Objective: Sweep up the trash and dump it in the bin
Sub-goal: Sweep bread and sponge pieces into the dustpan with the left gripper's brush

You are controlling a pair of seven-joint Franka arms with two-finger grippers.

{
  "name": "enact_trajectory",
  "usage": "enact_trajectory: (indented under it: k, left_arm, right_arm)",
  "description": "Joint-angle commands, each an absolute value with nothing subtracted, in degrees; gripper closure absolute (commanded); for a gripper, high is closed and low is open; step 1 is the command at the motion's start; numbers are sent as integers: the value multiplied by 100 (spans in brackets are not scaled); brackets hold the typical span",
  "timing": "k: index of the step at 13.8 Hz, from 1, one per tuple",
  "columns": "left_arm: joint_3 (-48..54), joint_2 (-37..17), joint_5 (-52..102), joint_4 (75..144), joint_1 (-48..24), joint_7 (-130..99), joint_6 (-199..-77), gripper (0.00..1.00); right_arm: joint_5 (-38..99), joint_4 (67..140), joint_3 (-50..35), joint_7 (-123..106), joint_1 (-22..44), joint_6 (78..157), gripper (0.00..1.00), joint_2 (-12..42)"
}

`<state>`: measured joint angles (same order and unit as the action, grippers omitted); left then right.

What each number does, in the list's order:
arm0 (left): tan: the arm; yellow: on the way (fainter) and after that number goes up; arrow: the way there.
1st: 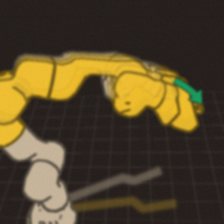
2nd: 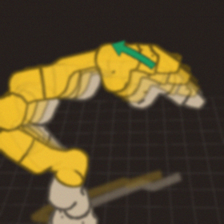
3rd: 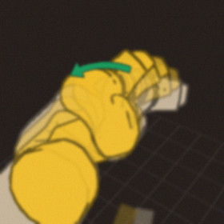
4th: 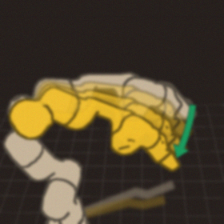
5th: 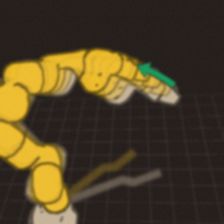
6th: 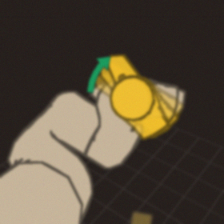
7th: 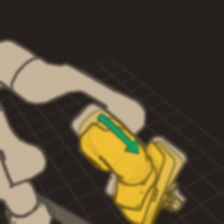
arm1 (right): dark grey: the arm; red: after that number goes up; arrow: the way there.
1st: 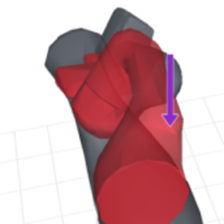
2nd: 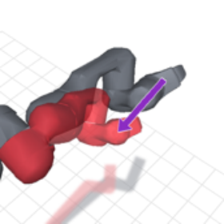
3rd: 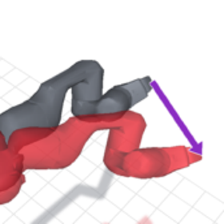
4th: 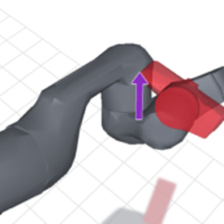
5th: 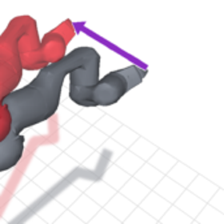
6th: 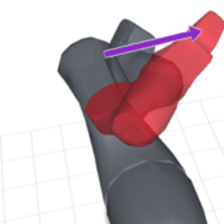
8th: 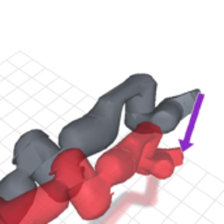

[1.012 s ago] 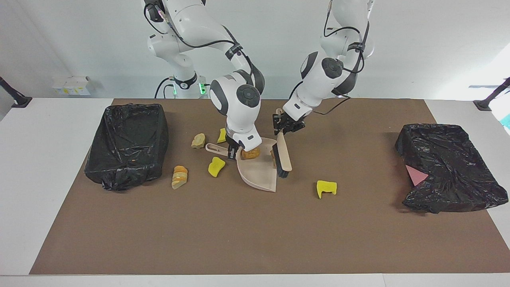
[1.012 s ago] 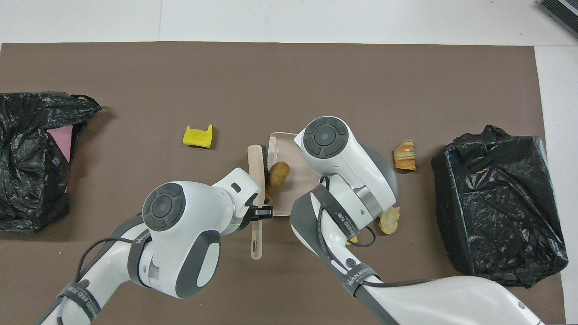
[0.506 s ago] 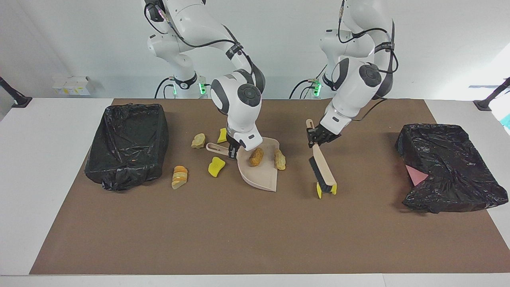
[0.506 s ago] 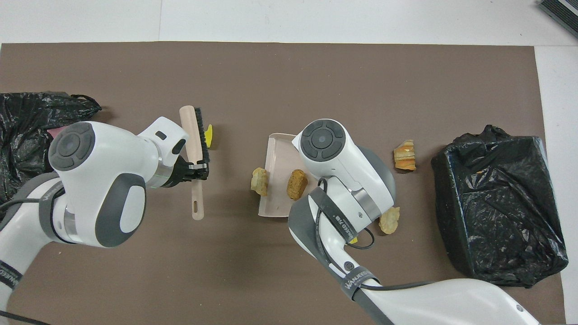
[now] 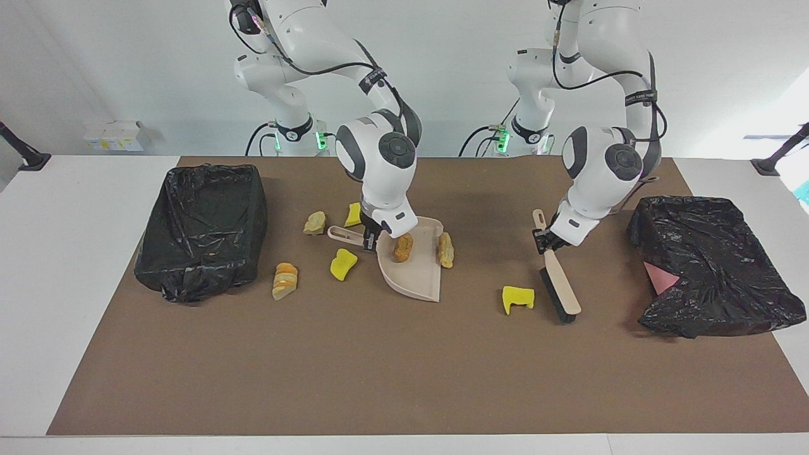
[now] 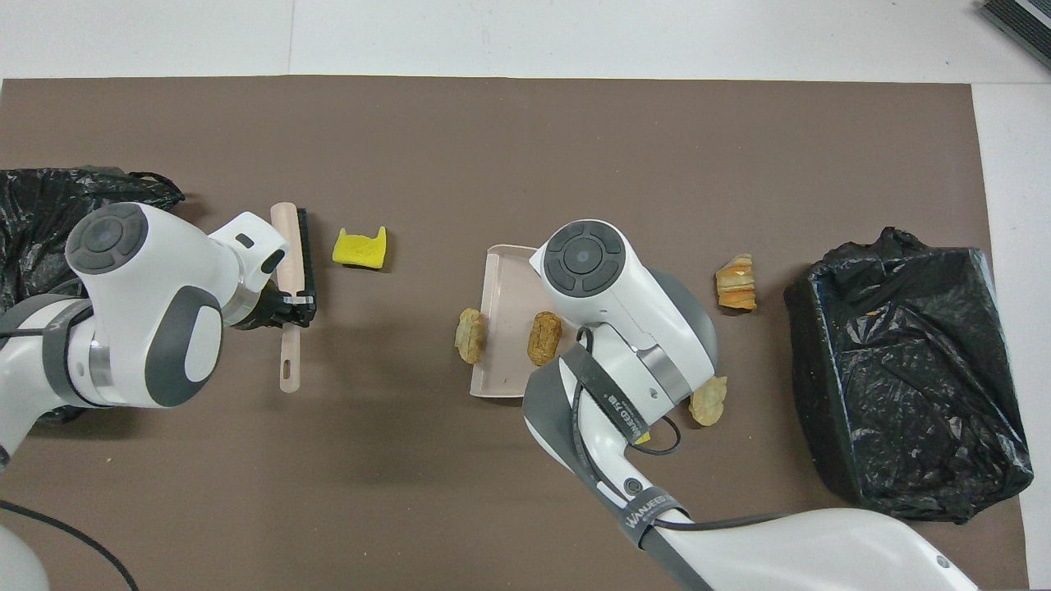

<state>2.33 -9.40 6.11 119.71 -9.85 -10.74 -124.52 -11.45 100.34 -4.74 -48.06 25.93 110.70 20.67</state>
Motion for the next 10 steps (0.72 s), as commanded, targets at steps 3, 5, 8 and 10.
enact_trajectory:
  k: [3,5,8,10]
  left_arm:
    - [290,-967,720,11909,-1730,-1064,-12375,100]
    - [290,-914,782,11944,-2195,-1046,-12357,100]
    - [308,-897,1247,11962,-2715,-1037,-12401,100]
    - [308,-844,1397,11953,-3136,-1037,-12410,100]
  right_arm:
    - [-1283,10283,-510,-4948,2584,11118,100,1890]
    - [-1283,10292,-510,-4948,2575,11127,100,1890]
    - [-1283,10283,-510,-4939,2584,11127,100,1890]
    - [-1283,10283,-510,-4939,2584,11127,100,1890]
